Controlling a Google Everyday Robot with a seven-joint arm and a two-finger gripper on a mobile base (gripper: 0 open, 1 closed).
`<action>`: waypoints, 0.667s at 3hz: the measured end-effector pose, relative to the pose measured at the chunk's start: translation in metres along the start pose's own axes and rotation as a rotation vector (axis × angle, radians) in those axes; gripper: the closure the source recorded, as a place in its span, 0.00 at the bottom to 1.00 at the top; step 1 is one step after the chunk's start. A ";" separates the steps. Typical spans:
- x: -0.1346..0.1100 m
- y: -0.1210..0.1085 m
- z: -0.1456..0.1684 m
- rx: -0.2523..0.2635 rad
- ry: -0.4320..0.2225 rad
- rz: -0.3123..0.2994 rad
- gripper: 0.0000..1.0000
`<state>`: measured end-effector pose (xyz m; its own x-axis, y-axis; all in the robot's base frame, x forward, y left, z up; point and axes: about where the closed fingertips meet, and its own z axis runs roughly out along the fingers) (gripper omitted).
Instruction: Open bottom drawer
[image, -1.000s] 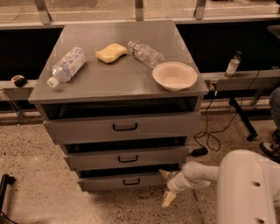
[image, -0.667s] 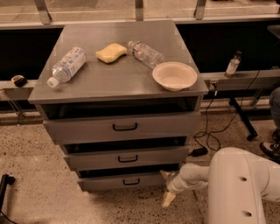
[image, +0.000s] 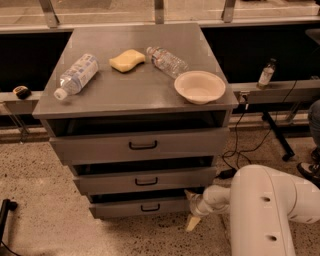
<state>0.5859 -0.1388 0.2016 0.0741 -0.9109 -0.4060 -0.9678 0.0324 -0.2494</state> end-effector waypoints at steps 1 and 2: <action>0.004 -0.012 0.009 -0.018 -0.030 0.001 0.00; 0.004 -0.018 0.015 -0.044 -0.073 -0.010 0.17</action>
Offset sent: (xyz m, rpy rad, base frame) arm 0.0313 0.0012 -0.0115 0.1090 0.0517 0.0815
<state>0.6068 -0.1369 0.1913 0.0995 -0.8787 -0.4669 -0.9766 0.0037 -0.2151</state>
